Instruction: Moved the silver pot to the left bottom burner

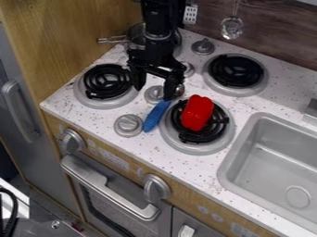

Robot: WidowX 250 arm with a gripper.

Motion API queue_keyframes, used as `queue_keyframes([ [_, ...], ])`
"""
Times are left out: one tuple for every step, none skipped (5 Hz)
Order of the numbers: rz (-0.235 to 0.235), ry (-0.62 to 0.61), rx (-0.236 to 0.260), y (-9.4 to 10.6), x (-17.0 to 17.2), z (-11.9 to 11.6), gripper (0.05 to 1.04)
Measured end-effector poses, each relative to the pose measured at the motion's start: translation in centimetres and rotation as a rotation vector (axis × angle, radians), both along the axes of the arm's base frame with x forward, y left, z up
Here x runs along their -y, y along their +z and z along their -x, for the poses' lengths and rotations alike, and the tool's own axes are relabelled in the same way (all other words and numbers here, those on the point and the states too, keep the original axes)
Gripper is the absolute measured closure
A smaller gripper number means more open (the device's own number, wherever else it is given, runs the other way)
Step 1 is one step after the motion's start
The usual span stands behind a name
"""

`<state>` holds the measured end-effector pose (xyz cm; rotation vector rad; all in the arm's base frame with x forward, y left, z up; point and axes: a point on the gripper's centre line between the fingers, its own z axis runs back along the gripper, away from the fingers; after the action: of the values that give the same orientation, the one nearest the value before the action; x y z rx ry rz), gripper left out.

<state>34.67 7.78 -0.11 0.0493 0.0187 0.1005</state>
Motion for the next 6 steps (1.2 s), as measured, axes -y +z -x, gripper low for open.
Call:
queue_keyframes([
  [0.012,0.002,-0.049,-1.6,0.2,0.8,0.093],
  [0.032,-0.010,-0.026,-1.6,0.2,-0.7,0.093],
  [0.047,-0.019,-0.010,-2.0,-0.5,-2.0,0.093],
  [0.075,-0.063,0.040,-1.9,-1.5,-3.9,0.093],
  [0.079,-0.106,0.106,-1.7,-2.2,-5.3,0.093],
  [0.065,-0.187,0.224,-1.1,-2.9,-7.2,0.093],
])
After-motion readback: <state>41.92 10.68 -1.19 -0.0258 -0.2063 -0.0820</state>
